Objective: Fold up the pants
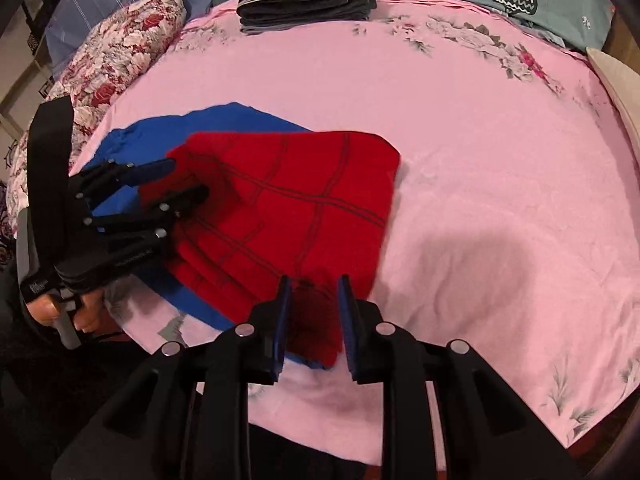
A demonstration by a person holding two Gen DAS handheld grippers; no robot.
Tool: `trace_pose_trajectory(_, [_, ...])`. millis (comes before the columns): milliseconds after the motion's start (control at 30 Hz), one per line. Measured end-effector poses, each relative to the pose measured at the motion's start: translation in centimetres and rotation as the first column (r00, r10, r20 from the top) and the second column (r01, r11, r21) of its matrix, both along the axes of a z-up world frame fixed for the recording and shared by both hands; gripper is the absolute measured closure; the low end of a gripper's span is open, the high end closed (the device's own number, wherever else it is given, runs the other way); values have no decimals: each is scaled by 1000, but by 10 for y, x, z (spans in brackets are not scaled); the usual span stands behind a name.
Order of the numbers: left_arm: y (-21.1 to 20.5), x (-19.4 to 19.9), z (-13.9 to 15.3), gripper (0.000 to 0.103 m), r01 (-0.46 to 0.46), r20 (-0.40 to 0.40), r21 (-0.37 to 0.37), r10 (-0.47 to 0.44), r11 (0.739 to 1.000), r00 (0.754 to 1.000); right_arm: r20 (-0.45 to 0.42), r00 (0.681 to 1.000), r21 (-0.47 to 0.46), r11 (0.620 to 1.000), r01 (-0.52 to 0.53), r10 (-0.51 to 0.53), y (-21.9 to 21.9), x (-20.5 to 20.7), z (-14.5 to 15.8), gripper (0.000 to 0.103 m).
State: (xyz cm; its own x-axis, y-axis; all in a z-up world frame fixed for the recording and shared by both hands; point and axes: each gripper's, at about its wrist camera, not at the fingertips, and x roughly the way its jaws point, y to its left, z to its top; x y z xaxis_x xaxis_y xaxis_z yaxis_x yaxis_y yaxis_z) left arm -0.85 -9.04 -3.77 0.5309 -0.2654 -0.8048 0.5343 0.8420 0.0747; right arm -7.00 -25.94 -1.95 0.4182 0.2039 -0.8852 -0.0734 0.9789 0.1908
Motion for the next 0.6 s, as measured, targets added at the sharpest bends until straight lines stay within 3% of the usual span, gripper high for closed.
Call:
trace_pose_trajectory(100, [3,0,-3,31,-15,-20,8,15,1000,1000,-41,999,-19,1000,-6,5,-2,-4,-17,73])
trace_pose_trajectory(167, [8,-2,-3,30,-15,-28,-2,15,1000,999,-48,999,-37,999,-10,8,-1,-4,-10,73])
trace_pose_trajectory(233, [10,-4,-1,31,-15,-20,4,15,1000,1000,-5,1000,-64,998,-14,14,2,-5,4,73])
trace_pose_trajectory(367, [11,-7,-1,30,-20,-13,8,20,1000,1000,84,996,-17,999,-39,40,11,14,25,74])
trace_pose_trajectory(433, [12,-7,-2,30,-25,-19,3,25,1000,999,64,997,-10,999,-53,54,16,31,16,82])
trace_pose_trajectory(533, [14,-6,-4,30,-28,-24,-1,28,1000,999,-38,999,-38,999,3,-5,4,59,-21,88])
trace_pose_trajectory(600, [16,-5,-6,28,-31,-28,-4,31,1000,999,-36,999,33,999,24,-23,-7,62,-24,88])
